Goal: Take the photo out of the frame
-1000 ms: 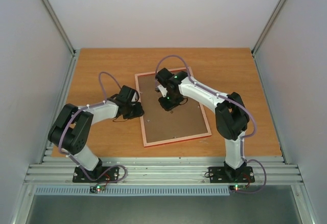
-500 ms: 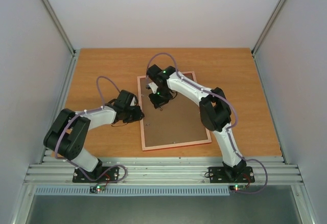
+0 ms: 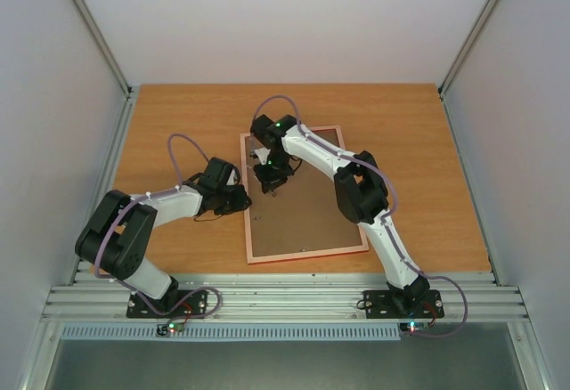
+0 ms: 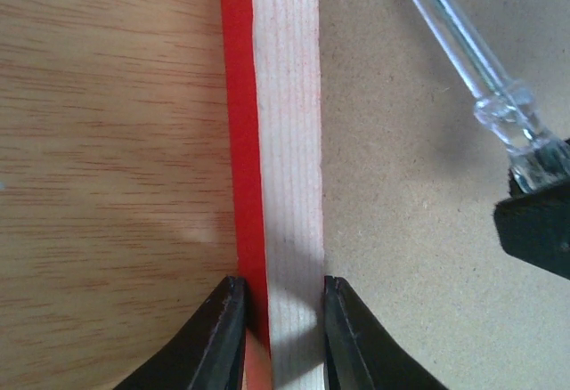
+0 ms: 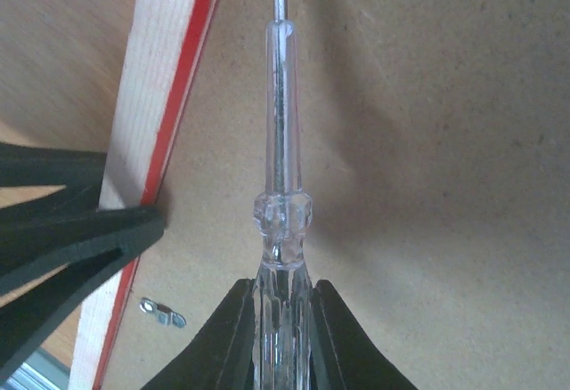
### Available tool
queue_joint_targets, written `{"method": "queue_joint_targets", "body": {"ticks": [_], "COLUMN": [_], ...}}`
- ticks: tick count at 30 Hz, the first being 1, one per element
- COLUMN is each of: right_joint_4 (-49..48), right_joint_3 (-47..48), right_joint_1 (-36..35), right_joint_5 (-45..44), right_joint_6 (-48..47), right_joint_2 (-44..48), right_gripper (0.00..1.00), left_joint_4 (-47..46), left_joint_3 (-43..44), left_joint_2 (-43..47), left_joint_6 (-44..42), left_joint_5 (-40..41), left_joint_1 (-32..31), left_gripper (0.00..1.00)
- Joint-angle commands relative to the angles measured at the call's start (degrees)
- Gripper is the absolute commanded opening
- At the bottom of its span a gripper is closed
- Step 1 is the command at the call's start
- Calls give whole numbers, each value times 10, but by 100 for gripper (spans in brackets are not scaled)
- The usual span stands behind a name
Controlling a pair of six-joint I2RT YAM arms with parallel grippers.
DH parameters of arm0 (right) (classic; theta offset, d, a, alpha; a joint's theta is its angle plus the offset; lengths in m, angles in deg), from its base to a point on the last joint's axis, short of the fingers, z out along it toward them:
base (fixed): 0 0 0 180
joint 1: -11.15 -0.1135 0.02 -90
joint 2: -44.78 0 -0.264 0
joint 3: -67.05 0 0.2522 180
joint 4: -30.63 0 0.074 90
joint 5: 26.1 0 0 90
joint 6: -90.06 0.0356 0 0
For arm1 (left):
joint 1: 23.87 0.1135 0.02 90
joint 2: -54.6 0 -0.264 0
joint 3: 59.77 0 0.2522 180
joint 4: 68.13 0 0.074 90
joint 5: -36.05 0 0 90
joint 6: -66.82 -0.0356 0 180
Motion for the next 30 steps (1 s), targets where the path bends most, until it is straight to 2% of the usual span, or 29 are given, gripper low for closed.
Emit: {"method": "queue_joint_targets", "body": {"ticks": [1,10,19,30], "right_joint_4": [19,46,41,28], "right_joint_3": [42,101,103,118], "right_joint_1": [-4,-4,-1,15], "right_joint_5": [16,6,-38,-52], "right_joint_6": [18,37,67,98], "right_joint_2": [-25,-72,-71,-74], "right_gripper": [1,1,1,1], "left_joint_4": [7,8,11,8], "left_joint_3": [-14,-18,-22,-36], "left_joint_2": [-14,-7,-10,2], "left_joint_6": [2,3,11,18], "left_joint_5": [-40,-42,-44,-44], "left_joint_1": [-7,-7,-7,-7], "left_gripper": [23,23,23,23]}}
